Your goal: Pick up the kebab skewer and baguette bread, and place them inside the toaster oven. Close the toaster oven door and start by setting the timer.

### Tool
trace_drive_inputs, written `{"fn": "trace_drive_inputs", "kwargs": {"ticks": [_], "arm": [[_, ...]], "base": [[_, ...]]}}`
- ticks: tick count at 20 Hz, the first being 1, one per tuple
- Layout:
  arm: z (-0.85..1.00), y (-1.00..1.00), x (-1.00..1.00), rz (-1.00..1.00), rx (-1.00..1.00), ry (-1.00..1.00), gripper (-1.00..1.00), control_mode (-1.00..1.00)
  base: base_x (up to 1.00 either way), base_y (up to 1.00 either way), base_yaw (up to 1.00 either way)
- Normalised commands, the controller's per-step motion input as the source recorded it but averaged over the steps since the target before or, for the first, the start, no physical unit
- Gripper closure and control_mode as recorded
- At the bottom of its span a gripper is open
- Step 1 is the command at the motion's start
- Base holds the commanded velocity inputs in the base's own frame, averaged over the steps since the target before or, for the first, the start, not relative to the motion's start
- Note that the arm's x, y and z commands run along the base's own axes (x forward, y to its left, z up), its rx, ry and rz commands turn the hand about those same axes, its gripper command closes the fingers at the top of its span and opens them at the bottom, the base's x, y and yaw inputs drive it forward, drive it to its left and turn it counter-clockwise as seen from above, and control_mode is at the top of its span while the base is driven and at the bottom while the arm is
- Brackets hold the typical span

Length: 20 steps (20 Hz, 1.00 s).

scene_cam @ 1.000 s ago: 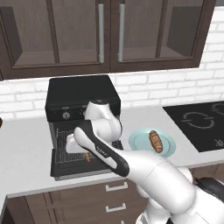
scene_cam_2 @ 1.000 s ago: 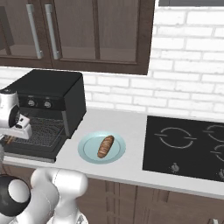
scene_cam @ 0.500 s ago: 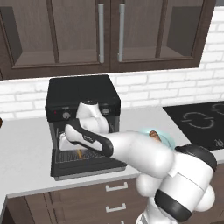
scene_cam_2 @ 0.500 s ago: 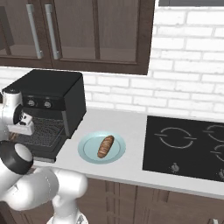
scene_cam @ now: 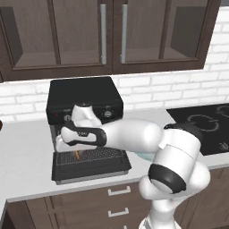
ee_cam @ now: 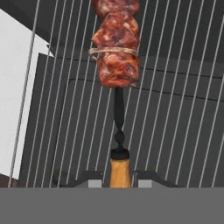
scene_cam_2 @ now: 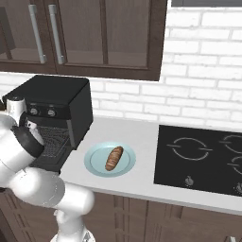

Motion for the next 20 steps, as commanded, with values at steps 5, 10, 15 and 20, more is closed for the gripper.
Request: {"fn": "trace_drive_inputs", "kwargs": {"ticks": [5, 10, 15, 20], "arm": [[-0.22, 0.07, 0.07, 0.0, -0.03, 0.0, 1.0, -1.0], [-0.27, 0.0, -0.02, 0.0, -0.03, 0.0, 1.0, -1.0], [-0.21, 0.01, -0.23, 0.0, -0.01, 0.0, -1.0, -1.0], [-0.05, 0.0, -0.29, 0.0, -0.01, -0.01, -1.0, -1.0]], "base": [[0.0, 0.0, 0.0], [0.0, 0.0, 0.0], [0.0, 0.0, 0.0], [0.0, 0.0, 0.0]]}}
